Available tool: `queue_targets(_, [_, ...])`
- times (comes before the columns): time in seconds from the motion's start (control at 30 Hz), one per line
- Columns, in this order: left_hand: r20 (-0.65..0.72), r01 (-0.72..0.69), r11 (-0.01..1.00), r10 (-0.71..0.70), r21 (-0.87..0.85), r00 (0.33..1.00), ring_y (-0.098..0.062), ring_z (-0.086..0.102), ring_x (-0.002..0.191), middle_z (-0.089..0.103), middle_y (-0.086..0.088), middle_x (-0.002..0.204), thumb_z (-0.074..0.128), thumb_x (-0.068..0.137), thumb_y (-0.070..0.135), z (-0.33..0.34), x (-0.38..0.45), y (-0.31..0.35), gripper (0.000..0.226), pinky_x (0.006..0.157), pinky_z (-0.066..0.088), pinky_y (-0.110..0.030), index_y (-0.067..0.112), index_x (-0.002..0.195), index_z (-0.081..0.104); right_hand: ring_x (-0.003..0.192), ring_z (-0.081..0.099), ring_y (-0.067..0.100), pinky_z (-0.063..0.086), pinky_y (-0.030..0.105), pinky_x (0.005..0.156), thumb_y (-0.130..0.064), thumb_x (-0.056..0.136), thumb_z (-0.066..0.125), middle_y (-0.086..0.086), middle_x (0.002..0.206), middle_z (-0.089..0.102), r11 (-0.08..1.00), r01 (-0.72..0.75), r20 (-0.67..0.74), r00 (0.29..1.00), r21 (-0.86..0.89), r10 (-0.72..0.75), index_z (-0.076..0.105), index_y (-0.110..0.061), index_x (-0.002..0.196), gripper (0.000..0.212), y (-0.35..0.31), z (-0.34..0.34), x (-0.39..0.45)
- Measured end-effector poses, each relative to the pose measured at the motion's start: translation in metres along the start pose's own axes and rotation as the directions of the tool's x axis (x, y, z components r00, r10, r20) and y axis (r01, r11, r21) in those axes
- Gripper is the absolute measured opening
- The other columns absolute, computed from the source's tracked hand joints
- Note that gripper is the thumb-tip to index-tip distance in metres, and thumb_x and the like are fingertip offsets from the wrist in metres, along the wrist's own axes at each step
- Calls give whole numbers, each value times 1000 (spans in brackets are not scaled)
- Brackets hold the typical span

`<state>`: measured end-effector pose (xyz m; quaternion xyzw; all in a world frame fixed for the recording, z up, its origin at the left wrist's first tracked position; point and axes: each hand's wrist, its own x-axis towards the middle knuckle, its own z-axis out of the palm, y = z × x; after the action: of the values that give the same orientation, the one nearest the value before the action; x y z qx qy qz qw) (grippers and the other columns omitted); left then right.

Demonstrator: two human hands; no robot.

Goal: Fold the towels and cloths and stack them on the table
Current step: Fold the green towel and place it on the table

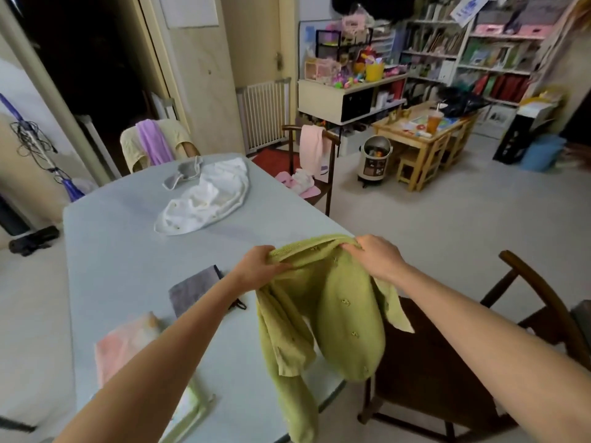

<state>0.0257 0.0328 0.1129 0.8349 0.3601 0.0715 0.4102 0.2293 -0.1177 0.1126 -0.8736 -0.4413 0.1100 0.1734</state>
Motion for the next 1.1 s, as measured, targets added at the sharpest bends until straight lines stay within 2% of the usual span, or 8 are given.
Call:
queue_targets(0.17, [-152,-29,967,69,251,986,-22,51,75,54,-3,76,58,91,21,-33,62,-4,12,63,36,-29,12,87,53,99,58,28,40,31,72,-12,90,45,7,108,64,952,-35,76,995,-305,61,62,-19,103,22,-1,-5,81])
queue_targets(0.3, [-44,37,954,-24,299,999,-24,55,81,57,-3,79,56,94,34,-46,96,-24,23,69,42,-31,14,82,55,70,68,25,46,24,58,4,82,42,12,81,67,937,-147,213,952,-318,221,58,-7,89,20,-6,4,133])
queue_targets(0.5, [116,261,935,-295,238,949,-23,59,97,65,-5,105,38,91,66,-49,127,-35,62,92,46,-35,11,106,64,108,59,35,46,32,82,-26,98,39,19,121,60,979,-111,191,971,-170,143,58,-3,116,35,-9,47,213])
queue_targets(0.6, [255,389,900,-430,195,866,-19,55,115,58,6,125,44,73,85,-42,139,-45,83,106,39,-38,23,127,57,89,62,31,47,32,73,-31,94,48,17,102,62,991,-15,315,947,-137,58,60,-5,98,28,-10,55,246])
queue_targets(0.73, [381,398,879,-473,262,794,-11,63,97,67,11,104,68,69,69,-19,157,-51,56,94,48,-29,29,109,66,64,51,26,41,32,55,-23,82,61,4,62,47,916,308,569,815,-257,-114,44,-10,62,29,-15,47,291])
queue_targets(0.9, [118,528,837,-544,143,830,-12,53,65,58,6,69,67,80,54,-11,167,-60,36,61,42,-24,19,75,63,86,56,30,33,28,62,-17,85,55,10,85,57,808,554,626,707,-200,-329,41,-18,65,24,-26,64,326])
queue_targets(1.0, [-45,591,806,-590,28,806,-12,57,73,63,4,81,59,83,62,-30,171,-59,48,68,43,-24,15,86,64,91,57,28,38,30,65,-25,86,59,6,94,55,829,549,636,679,-108,-367,52,-15,87,13,-32,71,341])
queue_targets(1.1, [-8,648,761,-648,37,762,-15,57,92,62,1,105,51,84,67,-37,165,-60,59,82,43,-27,15,109,62,87,62,29,51,29,54,-15,86,62,10,99,58,831,545,839,499,-110,-217,57,-11,99,15,-34,83,337])
